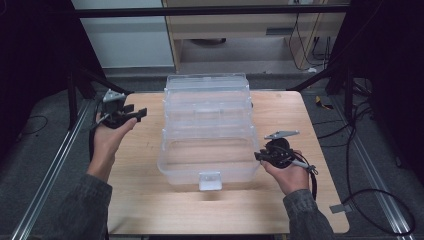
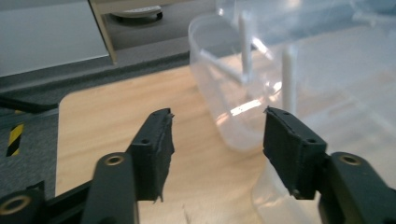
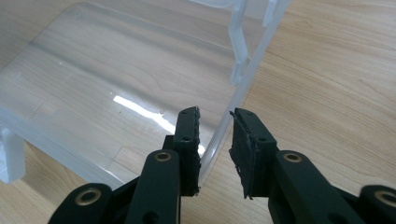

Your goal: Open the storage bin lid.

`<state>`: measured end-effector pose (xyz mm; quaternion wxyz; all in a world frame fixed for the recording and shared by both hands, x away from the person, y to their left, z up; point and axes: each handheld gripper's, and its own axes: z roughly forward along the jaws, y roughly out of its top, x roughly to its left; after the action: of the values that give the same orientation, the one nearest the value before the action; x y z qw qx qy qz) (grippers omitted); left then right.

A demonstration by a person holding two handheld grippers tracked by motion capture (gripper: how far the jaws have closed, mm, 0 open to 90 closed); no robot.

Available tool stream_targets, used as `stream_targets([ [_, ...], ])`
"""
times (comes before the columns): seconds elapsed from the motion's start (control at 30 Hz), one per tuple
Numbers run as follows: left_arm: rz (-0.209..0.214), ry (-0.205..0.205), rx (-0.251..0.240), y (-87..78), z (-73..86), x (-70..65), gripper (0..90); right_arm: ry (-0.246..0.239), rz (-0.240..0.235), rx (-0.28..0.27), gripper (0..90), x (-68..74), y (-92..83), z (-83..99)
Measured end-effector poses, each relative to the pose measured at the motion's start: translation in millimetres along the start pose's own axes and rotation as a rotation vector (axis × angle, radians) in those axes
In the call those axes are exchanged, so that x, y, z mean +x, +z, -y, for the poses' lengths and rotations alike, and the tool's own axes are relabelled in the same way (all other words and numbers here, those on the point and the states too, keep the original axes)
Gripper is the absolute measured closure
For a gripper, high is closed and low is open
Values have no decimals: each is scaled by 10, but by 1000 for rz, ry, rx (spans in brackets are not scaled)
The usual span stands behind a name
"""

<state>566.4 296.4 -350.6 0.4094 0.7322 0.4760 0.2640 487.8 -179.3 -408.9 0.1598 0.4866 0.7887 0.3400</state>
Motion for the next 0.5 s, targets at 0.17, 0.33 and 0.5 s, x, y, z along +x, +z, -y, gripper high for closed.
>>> stream_targets([
  [0.17, -4, 22, 27, 13, 453, -3, 285, -13, -2, -26, 626, -6, -24, -7],
  [0.33, 25, -18, 70, 137, 852, 55, 145, -35, 14, -80, 458, -42, -191, -67],
  [0.5, 41, -38, 110, 156, 1118, 104, 85, -52, 25, -105, 251, -100, -331, -92],
])
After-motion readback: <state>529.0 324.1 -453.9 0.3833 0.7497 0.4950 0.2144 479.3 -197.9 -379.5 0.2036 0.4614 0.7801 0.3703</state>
